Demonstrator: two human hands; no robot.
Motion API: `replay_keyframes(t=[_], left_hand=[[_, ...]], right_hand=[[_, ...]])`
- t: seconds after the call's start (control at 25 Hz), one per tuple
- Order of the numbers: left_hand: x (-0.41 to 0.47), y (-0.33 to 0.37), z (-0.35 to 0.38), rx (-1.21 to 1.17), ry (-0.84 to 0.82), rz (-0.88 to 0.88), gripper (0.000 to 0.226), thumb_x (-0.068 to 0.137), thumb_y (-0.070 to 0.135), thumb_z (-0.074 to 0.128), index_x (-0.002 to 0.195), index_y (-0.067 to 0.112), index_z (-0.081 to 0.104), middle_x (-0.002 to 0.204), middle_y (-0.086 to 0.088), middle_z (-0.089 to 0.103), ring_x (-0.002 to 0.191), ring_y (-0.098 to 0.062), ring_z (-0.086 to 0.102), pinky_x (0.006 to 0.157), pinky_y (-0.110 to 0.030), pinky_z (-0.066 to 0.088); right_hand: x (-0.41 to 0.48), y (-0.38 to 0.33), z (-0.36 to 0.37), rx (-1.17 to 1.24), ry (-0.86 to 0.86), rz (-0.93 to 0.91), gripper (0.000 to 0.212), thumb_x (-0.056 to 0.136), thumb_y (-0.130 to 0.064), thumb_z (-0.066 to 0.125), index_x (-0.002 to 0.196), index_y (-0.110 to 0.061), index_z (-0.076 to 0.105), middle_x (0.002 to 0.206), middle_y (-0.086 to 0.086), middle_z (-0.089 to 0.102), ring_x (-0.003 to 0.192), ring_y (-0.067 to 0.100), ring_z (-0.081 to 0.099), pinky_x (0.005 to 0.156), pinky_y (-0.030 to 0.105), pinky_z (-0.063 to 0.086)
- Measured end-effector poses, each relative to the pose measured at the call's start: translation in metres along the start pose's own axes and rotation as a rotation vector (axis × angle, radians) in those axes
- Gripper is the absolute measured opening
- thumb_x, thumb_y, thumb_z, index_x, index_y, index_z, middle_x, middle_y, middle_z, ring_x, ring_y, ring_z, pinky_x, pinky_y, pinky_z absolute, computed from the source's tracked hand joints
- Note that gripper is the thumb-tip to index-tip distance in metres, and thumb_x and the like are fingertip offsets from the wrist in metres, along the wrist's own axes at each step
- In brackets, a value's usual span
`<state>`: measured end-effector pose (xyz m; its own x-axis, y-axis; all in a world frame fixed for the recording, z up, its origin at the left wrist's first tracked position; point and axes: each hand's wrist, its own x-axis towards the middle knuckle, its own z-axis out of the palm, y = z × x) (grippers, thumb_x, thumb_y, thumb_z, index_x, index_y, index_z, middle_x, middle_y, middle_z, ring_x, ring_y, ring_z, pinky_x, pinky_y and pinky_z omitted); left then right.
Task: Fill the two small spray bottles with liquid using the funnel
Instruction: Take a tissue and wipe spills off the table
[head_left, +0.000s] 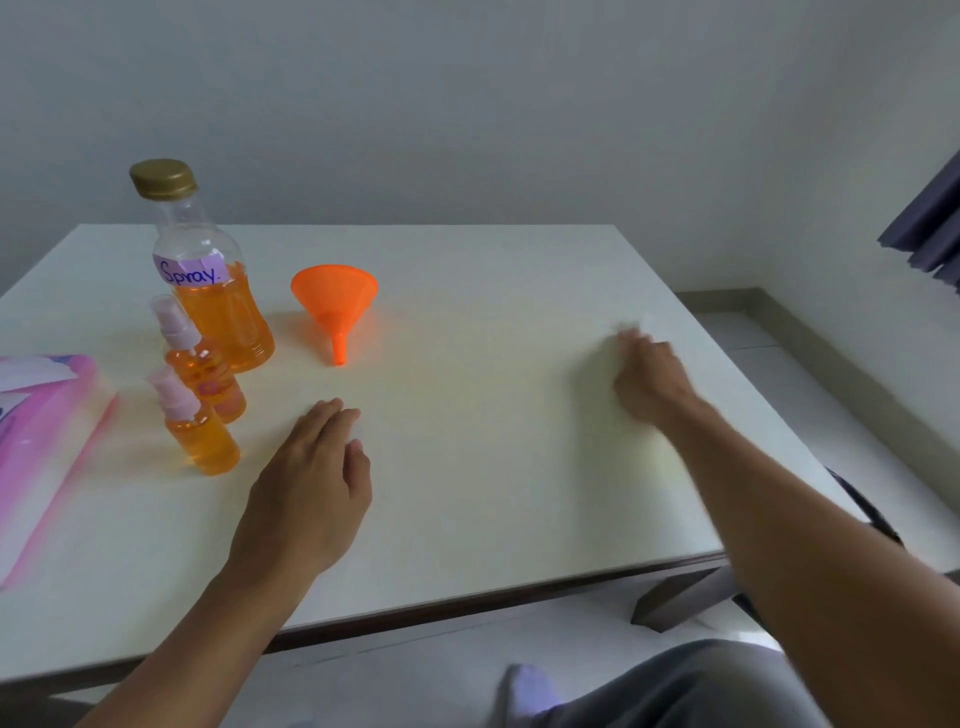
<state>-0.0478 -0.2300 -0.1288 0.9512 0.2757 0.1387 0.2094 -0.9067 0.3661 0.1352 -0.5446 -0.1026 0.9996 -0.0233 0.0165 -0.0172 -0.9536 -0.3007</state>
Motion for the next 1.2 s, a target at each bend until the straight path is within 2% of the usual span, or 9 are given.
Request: replay_keyframes(t=[0.2, 0.32, 0.44, 0.52, 0.64, 0.72, 0.88, 1.08, 1.2], left_hand=[[-0.003, -0.001, -0.003, -0.024, 0.012, 0.018, 0.044, 0.100, 0.026, 0.040, 0.143, 0.017, 0.050, 0.153, 0.000, 0.041, 0.142, -0.019, 0.035, 0.109, -0.036, 0.035], [-0.002, -0.003, -0.003, -0.025, 0.012, 0.032, 0.044, 0.101, 0.025, 0.040, 0.143, 0.017, 0.049, 0.153, -0.001, 0.041, 0.143, -0.020, 0.035, 0.109, -0.037, 0.034], [-0.003, -0.005, -0.002, -0.013, 0.015, 0.038, 0.045, 0.101, 0.026, 0.038, 0.144, 0.017, 0.048, 0.154, 0.000, 0.040, 0.143, -0.019, 0.034, 0.110, -0.036, 0.032], [-0.004, -0.004, -0.002, -0.012, 0.013, 0.034, 0.045, 0.101, 0.027, 0.038, 0.144, 0.018, 0.048, 0.154, 0.000, 0.039, 0.144, -0.019, 0.033, 0.110, -0.036, 0.031], [-0.003, -0.002, -0.001, -0.008, 0.024, 0.018, 0.045, 0.101, 0.027, 0.038, 0.144, 0.017, 0.049, 0.154, 0.000, 0.040, 0.143, -0.019, 0.034, 0.111, -0.037, 0.032], [-0.003, -0.001, -0.001, 0.000, 0.028, 0.013, 0.045, 0.101, 0.027, 0.039, 0.143, 0.016, 0.050, 0.153, -0.002, 0.042, 0.142, -0.021, 0.036, 0.110, -0.038, 0.034], [-0.004, 0.001, -0.003, 0.018, 0.019, 0.000, 0.045, 0.100, 0.028, 0.039, 0.142, 0.018, 0.050, 0.152, -0.001, 0.042, 0.141, -0.022, 0.037, 0.108, -0.039, 0.037], [-0.005, -0.002, -0.004, 0.018, -0.004, 0.013, 0.044, 0.101, 0.027, 0.039, 0.143, 0.018, 0.049, 0.153, -0.001, 0.042, 0.141, -0.023, 0.037, 0.107, -0.040, 0.039], [-0.005, -0.003, -0.004, 0.019, -0.001, 0.013, 0.045, 0.101, 0.027, 0.038, 0.144, 0.019, 0.048, 0.154, 0.000, 0.039, 0.143, -0.022, 0.035, 0.109, -0.040, 0.036]], right_hand=[[-0.071, -0.131, 0.062, 0.101, -0.163, -0.519, 0.065, 0.096, 0.008, 0.037, 0.159, -0.001, 0.024, 0.168, 0.022, 0.018, 0.154, 0.037, 0.022, 0.123, 0.035, 0.011], [-0.089, -0.111, 0.051, 0.089, -0.146, -0.755, 0.071, 0.089, 0.017, 0.038, 0.157, -0.002, 0.033, 0.168, 0.011, 0.028, 0.155, 0.028, 0.025, 0.126, 0.037, 0.009], [-0.074, -0.042, 0.026, -0.035, -0.106, -0.715, 0.070, 0.093, 0.015, 0.040, 0.159, -0.008, 0.031, 0.169, 0.007, 0.024, 0.155, 0.019, 0.023, 0.128, 0.033, 0.000], [-0.053, 0.011, 0.006, -0.126, -0.095, -0.522, 0.072, 0.093, 0.012, 0.040, 0.161, -0.009, 0.026, 0.169, 0.011, 0.020, 0.156, 0.023, 0.022, 0.127, 0.035, -0.001], [-0.031, 0.047, -0.019, -0.070, -0.073, -0.065, 0.058, 0.093, 0.006, 0.035, 0.149, -0.007, 0.040, 0.154, 0.024, 0.043, 0.140, 0.041, 0.042, 0.116, 0.044, 0.031], [-0.032, 0.019, -0.012, -0.008, 0.016, 0.058, 0.046, 0.096, 0.002, 0.035, 0.141, -0.001, 0.045, 0.144, 0.031, 0.048, 0.133, 0.046, 0.046, 0.114, 0.047, 0.036], [-0.074, -0.087, 0.040, 0.057, -0.075, -0.215, 0.059, 0.101, 0.005, 0.031, 0.158, 0.003, 0.020, 0.168, 0.022, 0.017, 0.156, 0.038, 0.013, 0.125, 0.038, 0.000], [-0.125, -0.111, 0.050, 0.052, -0.079, -0.619, 0.072, 0.087, 0.017, 0.036, 0.157, 0.005, 0.024, 0.167, 0.020, 0.025, 0.156, 0.034, 0.019, 0.127, 0.041, -0.003], [-0.113, -0.063, 0.031, -0.078, -0.079, -0.605, 0.074, 0.089, 0.011, 0.037, 0.160, 0.000, 0.019, 0.169, 0.017, 0.021, 0.157, 0.029, 0.019, 0.126, 0.040, -0.005]])
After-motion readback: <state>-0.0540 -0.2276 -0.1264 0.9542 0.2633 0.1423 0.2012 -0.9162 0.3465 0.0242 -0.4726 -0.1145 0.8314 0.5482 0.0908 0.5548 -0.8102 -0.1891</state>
